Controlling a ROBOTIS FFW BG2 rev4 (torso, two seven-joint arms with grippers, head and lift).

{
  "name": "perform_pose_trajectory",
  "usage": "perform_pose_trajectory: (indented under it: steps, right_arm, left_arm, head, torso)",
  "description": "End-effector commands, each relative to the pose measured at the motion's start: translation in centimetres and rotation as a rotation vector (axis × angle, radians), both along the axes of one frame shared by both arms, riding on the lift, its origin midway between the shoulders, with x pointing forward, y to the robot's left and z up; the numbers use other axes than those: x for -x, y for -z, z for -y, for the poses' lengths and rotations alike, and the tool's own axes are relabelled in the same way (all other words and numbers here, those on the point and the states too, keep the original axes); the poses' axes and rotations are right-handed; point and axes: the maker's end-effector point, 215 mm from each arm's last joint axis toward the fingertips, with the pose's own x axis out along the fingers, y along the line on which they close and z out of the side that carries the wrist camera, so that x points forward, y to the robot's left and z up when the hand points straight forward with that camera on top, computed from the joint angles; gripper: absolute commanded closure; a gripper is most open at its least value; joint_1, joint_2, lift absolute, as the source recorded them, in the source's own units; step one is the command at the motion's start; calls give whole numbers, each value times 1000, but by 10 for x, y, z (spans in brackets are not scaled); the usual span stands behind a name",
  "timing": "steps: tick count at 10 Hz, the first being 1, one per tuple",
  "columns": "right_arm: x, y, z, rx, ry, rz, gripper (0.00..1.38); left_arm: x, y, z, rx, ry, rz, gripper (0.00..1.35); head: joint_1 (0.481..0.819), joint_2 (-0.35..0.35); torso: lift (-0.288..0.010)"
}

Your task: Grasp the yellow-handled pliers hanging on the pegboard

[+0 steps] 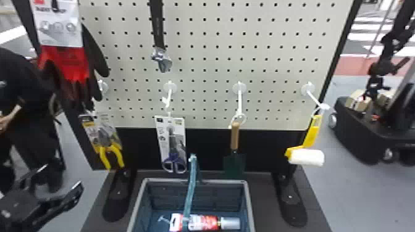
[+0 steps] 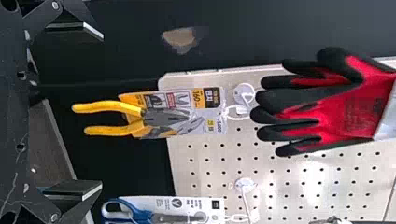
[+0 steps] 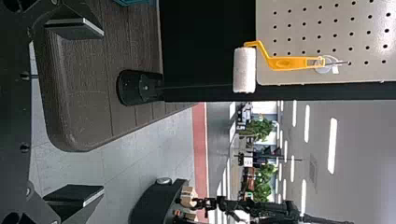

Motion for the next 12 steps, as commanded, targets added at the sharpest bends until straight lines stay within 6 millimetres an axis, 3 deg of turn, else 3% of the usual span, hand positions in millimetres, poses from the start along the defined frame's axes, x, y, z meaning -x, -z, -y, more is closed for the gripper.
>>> perform_pose_trajectory:
  steps: [1, 3, 5, 7, 10, 12]
  right_arm:
    - [0, 0, 0, 1, 0, 0, 125]
    - [-1, 2, -1, 0, -3, -2, 125]
    - [-2, 3, -2, 2, -4, -2, 125]
    - [-1, 4, -2, 3, -5, -5, 125]
    - [-2, 4, -2, 4, -6, -4, 125]
    - [-2, 4, -2, 5, -6, -6, 125]
  left_arm:
    - [-35, -4, 0, 26, 61, -15, 185]
    - [-63, -7, 10, 44, 175, -50, 185]
    - [-78, -5, 26, 78, 278, -100, 185]
    - [-85, -4, 37, 87, 375, -163, 185]
    - [-99, -21, 39, 35, 476, -221, 185]
    - [-95, -12, 48, 48, 511, -264, 186]
  head:
    - [549, 0]
    - [549, 0]
    - [549, 0]
    - [549, 0]
    - [549, 0]
    - [549, 0]
  torso:
    - [-100]
    - [-100]
    - [-100]
    - [-100]
    - [-100]
    - [-100]
